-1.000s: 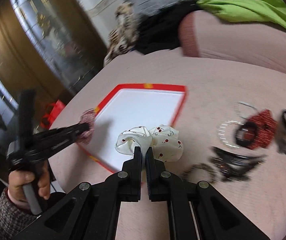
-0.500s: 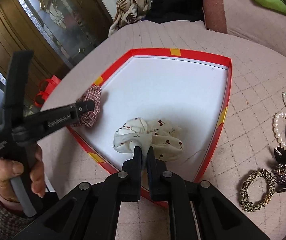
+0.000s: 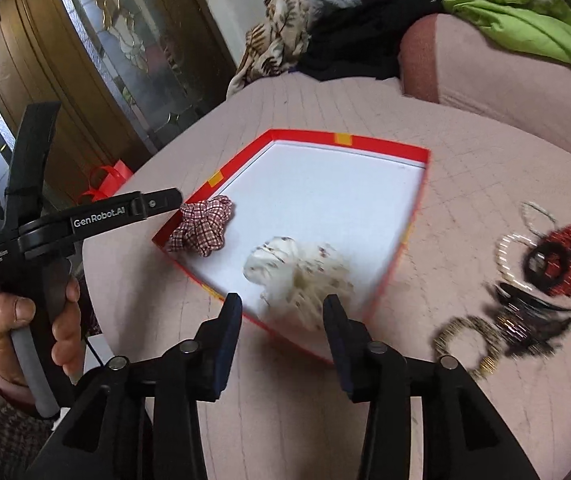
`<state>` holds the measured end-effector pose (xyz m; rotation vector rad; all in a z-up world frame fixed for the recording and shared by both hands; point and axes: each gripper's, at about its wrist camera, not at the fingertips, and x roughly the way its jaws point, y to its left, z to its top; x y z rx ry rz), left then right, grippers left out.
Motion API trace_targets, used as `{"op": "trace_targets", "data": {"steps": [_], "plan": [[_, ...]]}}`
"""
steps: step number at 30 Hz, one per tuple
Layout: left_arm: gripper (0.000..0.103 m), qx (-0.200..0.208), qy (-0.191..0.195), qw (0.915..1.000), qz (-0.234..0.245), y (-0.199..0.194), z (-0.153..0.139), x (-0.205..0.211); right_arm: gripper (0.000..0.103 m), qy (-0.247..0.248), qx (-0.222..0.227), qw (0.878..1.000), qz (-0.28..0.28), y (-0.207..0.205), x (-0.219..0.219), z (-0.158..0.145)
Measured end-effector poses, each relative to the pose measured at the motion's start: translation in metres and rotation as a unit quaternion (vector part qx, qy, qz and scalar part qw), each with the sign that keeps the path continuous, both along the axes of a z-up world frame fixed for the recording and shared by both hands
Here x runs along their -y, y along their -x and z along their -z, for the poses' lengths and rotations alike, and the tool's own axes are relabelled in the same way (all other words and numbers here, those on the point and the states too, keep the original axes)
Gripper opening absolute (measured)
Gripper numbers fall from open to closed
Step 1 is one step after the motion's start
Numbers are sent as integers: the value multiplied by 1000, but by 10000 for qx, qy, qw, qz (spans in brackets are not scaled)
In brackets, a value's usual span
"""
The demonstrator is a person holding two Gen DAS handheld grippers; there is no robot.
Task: Organize jewelry
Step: 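Carry both scrunchies into the red tray and open both tools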
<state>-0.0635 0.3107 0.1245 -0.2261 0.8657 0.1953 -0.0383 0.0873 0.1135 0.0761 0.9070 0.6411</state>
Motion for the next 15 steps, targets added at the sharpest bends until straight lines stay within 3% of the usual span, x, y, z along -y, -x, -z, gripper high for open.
{"op": "trace_targets", "data": {"steps": [4, 15], "plan": [[51, -70, -171, 9998, 94, 14, -6, 19, 50, -67, -18, 9996, 264, 14, 34, -1], [55, 63, -185, 9980, 606, 51, -26, 96, 50, -150, -203, 9949, 979, 44, 125, 7]]}}
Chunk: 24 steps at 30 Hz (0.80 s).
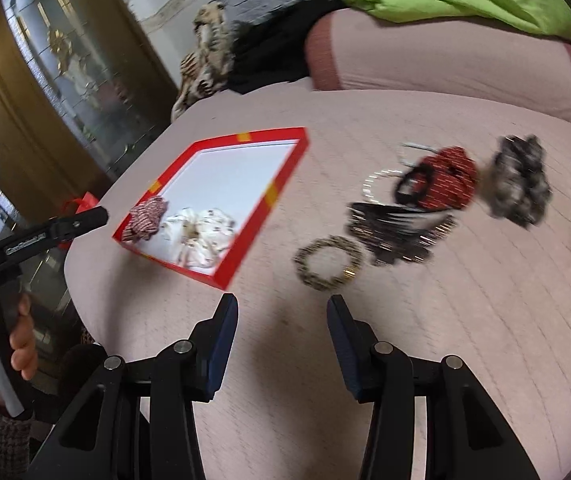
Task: Organize jewelry
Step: 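Move both tools back to the remaining accessories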
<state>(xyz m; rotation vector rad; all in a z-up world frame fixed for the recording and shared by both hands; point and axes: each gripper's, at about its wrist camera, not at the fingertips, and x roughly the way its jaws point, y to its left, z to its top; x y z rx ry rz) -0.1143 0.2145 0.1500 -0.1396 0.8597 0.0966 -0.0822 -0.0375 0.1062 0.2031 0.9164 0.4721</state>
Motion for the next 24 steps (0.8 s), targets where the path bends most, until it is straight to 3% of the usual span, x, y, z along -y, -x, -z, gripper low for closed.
{"op": "trace_targets", "data": {"steps": [11, 24], "plan": [[57, -34, 38, 9993, 382, 15, -1, 53, 51, -186, -36, 9987, 478, 8, 47, 7], [57, -199, 195, 9989, 376, 20, 14, 56, 51, -115, -106, 9985, 525, 9, 47, 18]]}}
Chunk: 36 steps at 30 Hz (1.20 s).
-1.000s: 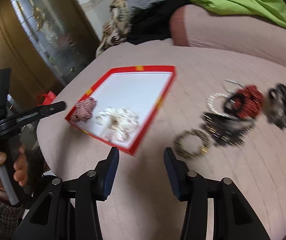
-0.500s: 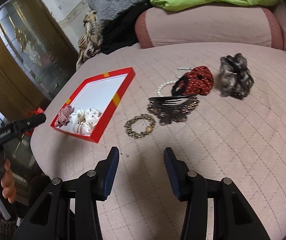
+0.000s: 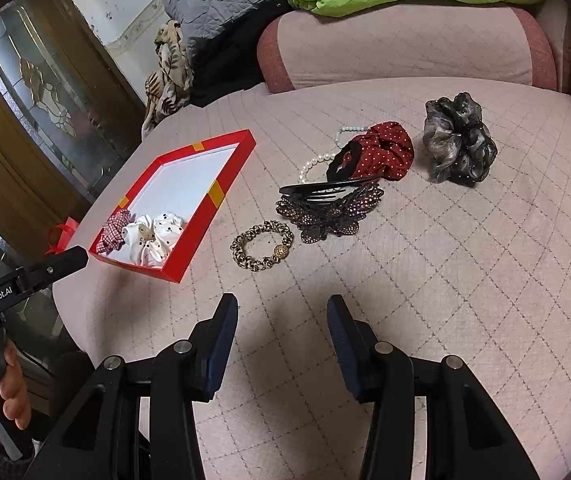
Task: Organize jewelry
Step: 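Move both tools back to the remaining accessories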
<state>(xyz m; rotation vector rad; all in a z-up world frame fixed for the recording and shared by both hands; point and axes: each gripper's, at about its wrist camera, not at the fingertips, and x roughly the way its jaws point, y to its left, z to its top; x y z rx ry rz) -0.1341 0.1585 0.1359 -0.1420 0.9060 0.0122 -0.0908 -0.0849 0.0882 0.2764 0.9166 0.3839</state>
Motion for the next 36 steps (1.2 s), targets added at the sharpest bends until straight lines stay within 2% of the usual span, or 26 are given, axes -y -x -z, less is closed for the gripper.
{"op": "trace_targets", "data": {"steps": [10, 21, 24, 26, 27, 29, 31, 36], "plan": [[58, -23, 57, 10000, -30, -2, 4, -1, 51, 17, -88, 9999, 76, -4, 3, 6], [58, -148, 28, 9998, 132, -15, 7, 17, 55, -91, -135, 9989, 449, -25, 37, -4], [58, -109, 33, 9997, 221, -24, -3, 25, 55, 29, -93, 9985, 534, -40, 49, -14], [58, 41, -13, 9998, 216, -30, -17, 30, 55, 205, 136, 9979, 595, -54, 57, -34], [59, 126, -32, 9997, 220, -33, -25, 33, 56, 306, 289, 9971, 627, -62, 62, -47], [67, 149, -84, 9995, 256, -38, -34, 39, 63, 382, 421, 9960, 684, -72, 71, -62], [70, 188, -45, 9993, 334, -42, -38, 46, 63, 341, 460, 9952, 792, -78, 80, -69], [71, -37, -109, 9970, 761, -64, -17, 76, 63, 170, 403, 9919, 1195, -83, 119, -55]]}}
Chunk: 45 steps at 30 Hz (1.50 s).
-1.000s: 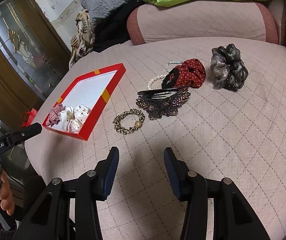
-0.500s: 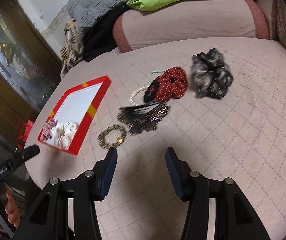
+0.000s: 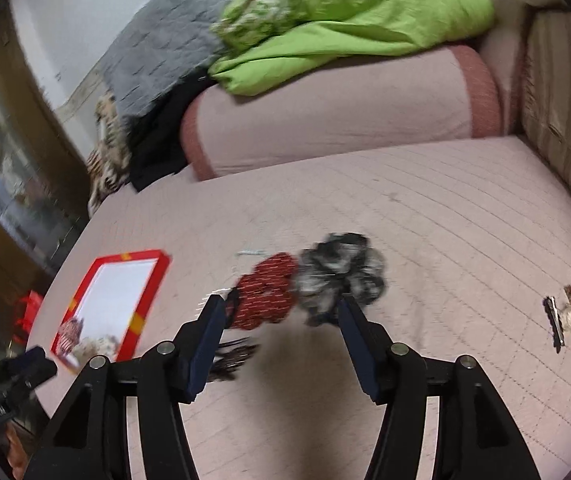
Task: Organize jewelry
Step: 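Move both tools back to the remaining accessories, then grasp the red polka-dot scrunchie with left tool while right tool grasps black sheer scrunchie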
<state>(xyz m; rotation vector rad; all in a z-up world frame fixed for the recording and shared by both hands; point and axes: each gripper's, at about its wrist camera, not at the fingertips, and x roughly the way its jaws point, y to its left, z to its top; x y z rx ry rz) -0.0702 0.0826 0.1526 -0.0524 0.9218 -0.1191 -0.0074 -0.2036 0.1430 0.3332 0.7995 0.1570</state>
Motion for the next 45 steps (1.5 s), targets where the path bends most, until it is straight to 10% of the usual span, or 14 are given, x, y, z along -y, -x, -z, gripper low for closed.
{"op": "trace_targets", "data": {"steps": [27, 30, 33, 35, 45], "plan": [[69, -890, 732, 9883, 1000, -186, 89, 135, 63, -711, -491, 9961, -202, -85, 43, 89], [52, -1012, 726, 9868, 1040, -193, 102, 144, 63, -775, -519, 9954, -207, -89, 45, 95], [2, -1194, 728, 9836, 1135, -196, 111, 149, 50, -840, -543, 9947, -220, -91, 44, 100], [1, -1200, 797, 9835, 1089, -193, 111, 147, 18, -920, -685, 9929, -313, -95, 43, 105], [1, -685, 1534, 9801, 1056, -143, 44, 109, 12, -1157, -268, 9920, -421, -75, 45, 66]]}}
